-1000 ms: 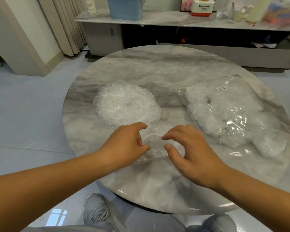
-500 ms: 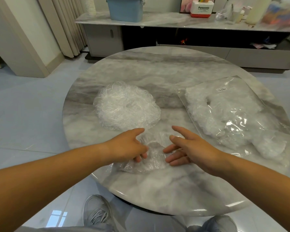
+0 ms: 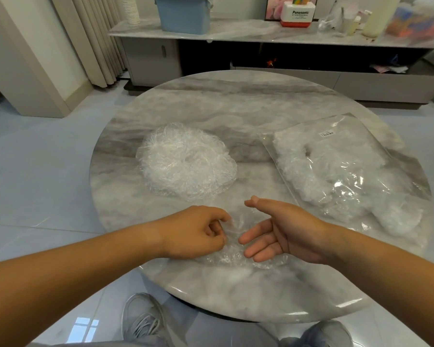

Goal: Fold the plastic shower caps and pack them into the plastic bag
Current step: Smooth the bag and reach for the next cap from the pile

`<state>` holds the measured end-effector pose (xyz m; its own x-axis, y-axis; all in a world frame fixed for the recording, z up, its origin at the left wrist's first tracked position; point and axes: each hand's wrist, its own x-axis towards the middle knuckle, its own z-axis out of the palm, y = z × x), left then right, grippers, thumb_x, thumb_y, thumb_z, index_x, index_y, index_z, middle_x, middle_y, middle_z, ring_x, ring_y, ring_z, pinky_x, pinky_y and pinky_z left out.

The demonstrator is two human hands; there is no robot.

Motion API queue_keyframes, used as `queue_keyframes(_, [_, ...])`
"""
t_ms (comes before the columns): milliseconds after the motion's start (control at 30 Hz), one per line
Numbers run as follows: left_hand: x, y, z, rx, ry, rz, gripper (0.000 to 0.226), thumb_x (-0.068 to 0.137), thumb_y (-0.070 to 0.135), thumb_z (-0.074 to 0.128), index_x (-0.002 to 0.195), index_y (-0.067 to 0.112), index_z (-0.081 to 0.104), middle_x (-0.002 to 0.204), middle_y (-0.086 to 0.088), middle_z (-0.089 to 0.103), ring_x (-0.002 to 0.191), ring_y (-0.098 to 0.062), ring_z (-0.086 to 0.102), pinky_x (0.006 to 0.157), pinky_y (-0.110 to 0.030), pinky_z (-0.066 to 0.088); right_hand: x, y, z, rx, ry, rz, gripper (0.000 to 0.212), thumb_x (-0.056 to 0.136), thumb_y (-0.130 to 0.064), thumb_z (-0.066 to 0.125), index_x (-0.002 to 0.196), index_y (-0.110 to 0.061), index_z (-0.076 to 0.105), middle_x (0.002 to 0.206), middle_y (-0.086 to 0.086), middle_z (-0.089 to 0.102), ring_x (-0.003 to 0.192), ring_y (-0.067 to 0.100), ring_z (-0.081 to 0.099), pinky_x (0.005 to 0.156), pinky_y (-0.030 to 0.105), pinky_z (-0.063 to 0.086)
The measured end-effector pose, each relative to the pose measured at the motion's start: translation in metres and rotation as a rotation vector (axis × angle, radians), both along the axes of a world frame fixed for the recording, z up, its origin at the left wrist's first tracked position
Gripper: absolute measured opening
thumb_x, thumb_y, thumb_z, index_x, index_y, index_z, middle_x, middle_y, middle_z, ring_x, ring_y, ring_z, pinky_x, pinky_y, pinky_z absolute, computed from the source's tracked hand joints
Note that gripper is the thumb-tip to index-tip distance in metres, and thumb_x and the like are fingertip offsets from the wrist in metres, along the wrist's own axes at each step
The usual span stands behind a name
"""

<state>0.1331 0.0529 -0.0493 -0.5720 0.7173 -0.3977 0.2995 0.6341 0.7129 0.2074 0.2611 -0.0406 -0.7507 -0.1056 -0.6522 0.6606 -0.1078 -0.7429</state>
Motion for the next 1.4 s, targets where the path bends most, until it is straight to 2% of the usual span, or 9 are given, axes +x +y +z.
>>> queue_keyframes(200, [-0.004,-0.007,-0.003,0.039,-0.044,0.069,0.039,0.083,0.035,0.061,0.113,0.012,0.067,0.095,-0.010,0.074,0.076,-0.015,0.064,0.089,-0.048,0.056,0.006,0.004,-0.005,0.018,0.138,-0.163,0.045,0.103,-0.042,0.048,0.098,0.001,0.061,0.090,0.029,0.072,0.079,0.042,0.073,0.067,0.041,0.061])
queue_keyframes(300, [-0.007,-0.011,-0.002,0.106,-0.051,0.139,0.028,0.096,0.035,0.064,0.106,0.011,0.075,0.089,-0.004,0.077,0.083,-0.010,0.073,0.084,-0.037,0.058,0.017,0.006,-0.012,0.148,0.206,-0.121,0.059,0.098,-0.052,0.046,0.088,0.003,0.065,0.086,0.028,0.073,0.071,0.037,0.070,0.061,0.037,0.057])
queue_keyframes(467, [-0.012,-0.011,-0.006,0.191,-0.085,0.395,0.032,0.091,0.041,0.071,0.079,0.012,0.080,0.072,0.001,0.075,0.067,-0.016,0.069,0.071,-0.033,0.062,0.035,0.009,-0.016,0.701,0.339,0.227,0.070,0.085,-0.074,0.032,0.082,-0.020,0.077,0.074,-0.001,0.072,0.062,0.003,0.062,0.065,0.019,0.046])
queue_keyframes(667, [-0.010,-0.008,-0.017,-0.018,0.225,0.394,0.049,0.071,0.057,0.083,0.067,0.011,0.067,0.060,0.005,0.063,0.053,-0.003,0.055,0.058,-0.022,0.047,0.031,0.003,0.003,0.872,0.382,0.487,0.084,0.085,-0.074,0.017,0.093,-0.017,0.077,0.056,-0.040,0.055,0.069,-0.014,0.059,0.079,0.018,0.044])
queue_keyframes(900, [-0.005,-0.002,-0.018,-0.259,0.428,0.300,0.069,0.064,0.075,0.076,0.106,0.028,0.048,0.108,0.006,0.045,0.104,-0.016,0.045,0.089,-0.032,0.044,0.032,0.007,0.018,0.833,0.310,0.599,0.070,0.095,-0.070,0.033,0.100,-0.011,0.070,0.049,-0.003,0.057,0.046,0.009,0.059,0.066,0.029,0.057])
queue_keyframes(1000, [-0.003,0.001,-0.017,-0.306,0.475,0.229,0.066,0.066,0.076,0.073,0.105,0.028,0.049,0.105,0.006,0.050,0.101,-0.017,0.050,0.083,-0.032,0.044,0.031,0.005,0.013,0.890,0.683,0.430,0.040,0.101,-0.057,0.045,0.083,-0.030,0.068,0.065,-0.010,0.060,0.063,0.005,0.058,0.070,0.039,0.054])
queue_keyframes(1100, [0.001,0.003,-0.014,-0.326,0.473,0.204,0.061,0.069,0.076,0.070,0.097,0.027,0.047,0.095,0.009,0.053,0.089,-0.015,0.054,0.071,-0.032,0.042,0.031,-0.002,-0.002,1.060,0.993,0.587,0.036,0.097,-0.054,0.048,0.114,-0.031,0.070,0.115,-0.013,0.065,0.109,0.005,0.055,0.096,0.025,0.044])
queue_keyframes(1233, [0.002,0.001,-0.008,-0.405,0.504,0.163,0.056,0.072,0.084,0.060,0.076,0.030,0.045,0.081,0.012,0.055,0.081,-0.014,0.057,0.064,-0.031,0.040,0.037,-0.010,-0.027,1.179,0.946,0.906,0.048,0.099,-0.057,0.039,0.132,-0.029,0.060,0.152,-0.010,0.041,0.128,0.011,0.040,0.107,0.031,0.030])
queue_keyframes(1400, [-0.002,-0.002,-0.007,-0.389,0.423,0.135,0.046,0.081,0.067,0.067,0.075,0.025,0.050,0.081,0.007,0.060,0.080,-0.016,0.061,0.067,-0.031,0.047,0.044,-0.009,-0.030,1.155,0.905,0.932,0.051,0.102,-0.055,0.036,0.137,-0.024,0.057,0.153,-0.003,0.037,0.121,0.015,0.044,0.104,0.024,0.034])
